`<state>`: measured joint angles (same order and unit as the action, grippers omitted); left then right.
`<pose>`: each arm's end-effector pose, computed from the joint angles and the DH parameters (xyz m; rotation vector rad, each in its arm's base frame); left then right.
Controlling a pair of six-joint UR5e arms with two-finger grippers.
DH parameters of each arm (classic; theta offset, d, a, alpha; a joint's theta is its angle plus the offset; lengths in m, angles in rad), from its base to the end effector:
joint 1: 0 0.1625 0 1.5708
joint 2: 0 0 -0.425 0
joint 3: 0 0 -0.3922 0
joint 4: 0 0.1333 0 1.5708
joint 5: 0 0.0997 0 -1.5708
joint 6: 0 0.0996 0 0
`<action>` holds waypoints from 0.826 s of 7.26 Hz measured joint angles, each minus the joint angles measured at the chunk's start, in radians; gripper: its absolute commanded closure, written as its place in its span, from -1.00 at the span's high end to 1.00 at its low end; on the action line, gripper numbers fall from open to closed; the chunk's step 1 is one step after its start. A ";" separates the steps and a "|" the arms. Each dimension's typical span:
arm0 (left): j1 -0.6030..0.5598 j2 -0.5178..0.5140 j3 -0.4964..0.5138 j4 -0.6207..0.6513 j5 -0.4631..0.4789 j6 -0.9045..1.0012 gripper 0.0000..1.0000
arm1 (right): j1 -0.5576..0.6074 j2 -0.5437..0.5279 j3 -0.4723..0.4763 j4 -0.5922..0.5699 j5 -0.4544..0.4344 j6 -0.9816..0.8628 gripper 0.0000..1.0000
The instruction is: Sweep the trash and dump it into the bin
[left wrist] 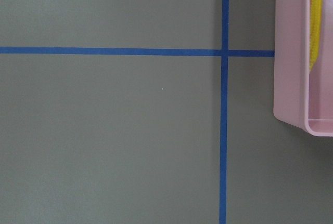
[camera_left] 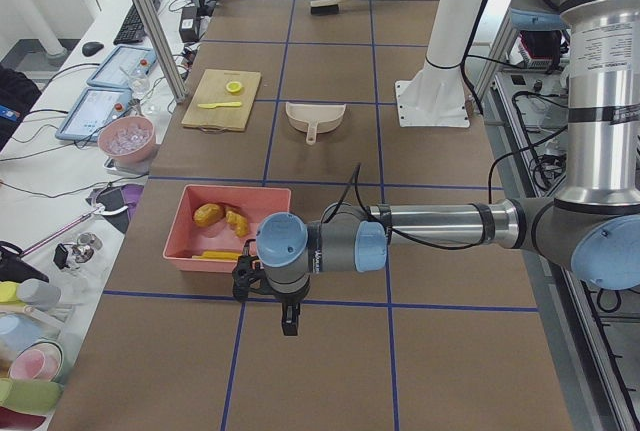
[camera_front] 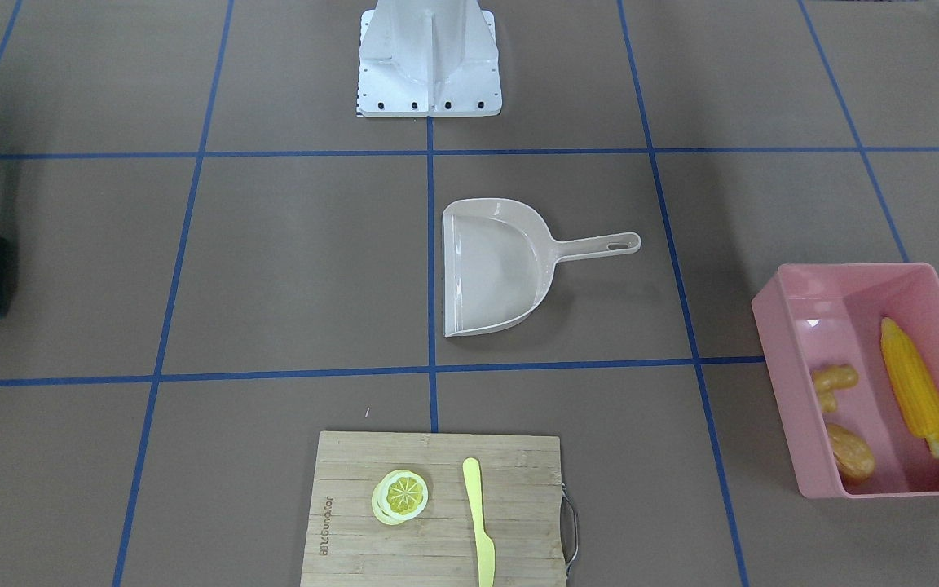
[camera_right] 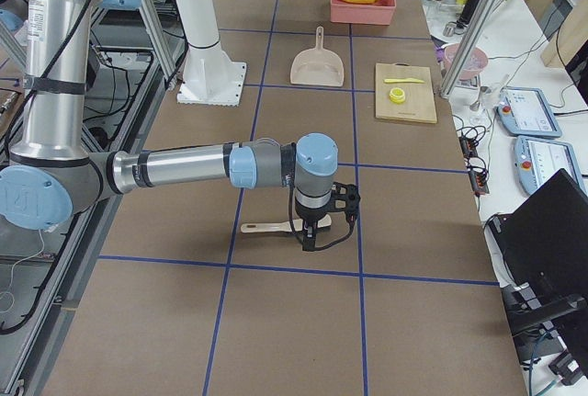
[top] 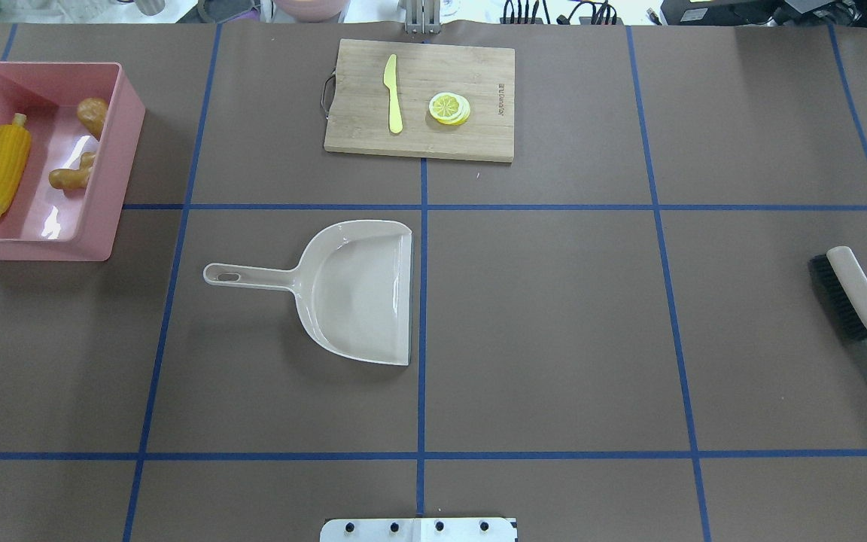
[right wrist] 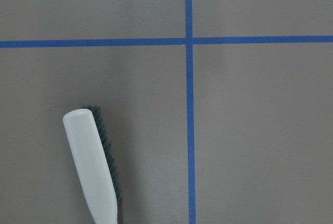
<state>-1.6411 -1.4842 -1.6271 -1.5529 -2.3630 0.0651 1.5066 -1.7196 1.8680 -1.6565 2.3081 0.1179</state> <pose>-0.0940 -0.4460 0.6725 0.0080 0.7933 -0.0240 0.0387 -0.4324 0.5922 -0.0074 -0.7394 0.0281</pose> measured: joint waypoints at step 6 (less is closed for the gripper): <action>0.001 0.003 -0.040 -0.001 -0.002 0.007 0.97 | 0.000 0.000 -0.001 0.000 -0.001 0.000 1.00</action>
<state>-1.6398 -1.4810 -1.6671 -1.5539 -2.3651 0.0721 1.5064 -1.7196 1.8666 -1.6567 2.3070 0.1178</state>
